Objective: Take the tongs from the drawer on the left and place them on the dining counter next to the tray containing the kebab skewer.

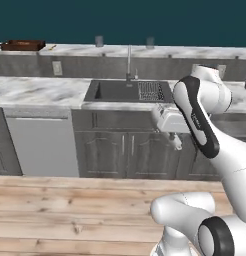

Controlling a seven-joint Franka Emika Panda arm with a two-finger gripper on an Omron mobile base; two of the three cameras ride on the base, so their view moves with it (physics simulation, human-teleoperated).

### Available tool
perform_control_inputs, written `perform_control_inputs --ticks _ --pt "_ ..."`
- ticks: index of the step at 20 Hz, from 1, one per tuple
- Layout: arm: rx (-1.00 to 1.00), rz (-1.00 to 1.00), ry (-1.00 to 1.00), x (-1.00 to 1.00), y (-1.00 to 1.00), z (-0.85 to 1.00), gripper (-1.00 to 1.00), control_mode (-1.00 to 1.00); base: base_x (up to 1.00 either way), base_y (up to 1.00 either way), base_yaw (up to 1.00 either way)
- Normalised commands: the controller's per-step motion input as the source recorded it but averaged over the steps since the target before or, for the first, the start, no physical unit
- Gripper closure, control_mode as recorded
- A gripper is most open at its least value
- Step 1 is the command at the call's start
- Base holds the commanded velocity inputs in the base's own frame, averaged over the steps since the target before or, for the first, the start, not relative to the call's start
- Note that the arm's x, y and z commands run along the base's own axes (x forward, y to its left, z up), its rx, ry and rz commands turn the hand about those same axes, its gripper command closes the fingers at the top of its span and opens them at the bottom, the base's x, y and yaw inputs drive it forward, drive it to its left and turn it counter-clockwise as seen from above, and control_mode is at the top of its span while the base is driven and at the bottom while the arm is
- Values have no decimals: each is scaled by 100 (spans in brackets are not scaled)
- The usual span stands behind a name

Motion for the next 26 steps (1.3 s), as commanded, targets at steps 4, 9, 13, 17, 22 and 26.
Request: perform_control_inputs --ticks 4,9,13,17,22,26 --pt "0 0 0 0 0 0 100 100 25 100 8" --pt "0 0 0 0 0 0 100 100 33 100 11" --pt "0 0 0 0 0 0 100 100 57 100 5" --pt "0 0 0 0 0 0 100 100 60 100 0" --pt "0 0 0 0 0 0 100 100 59 100 0" --pt "0 0 0 0 0 0 100 100 77 100 0"
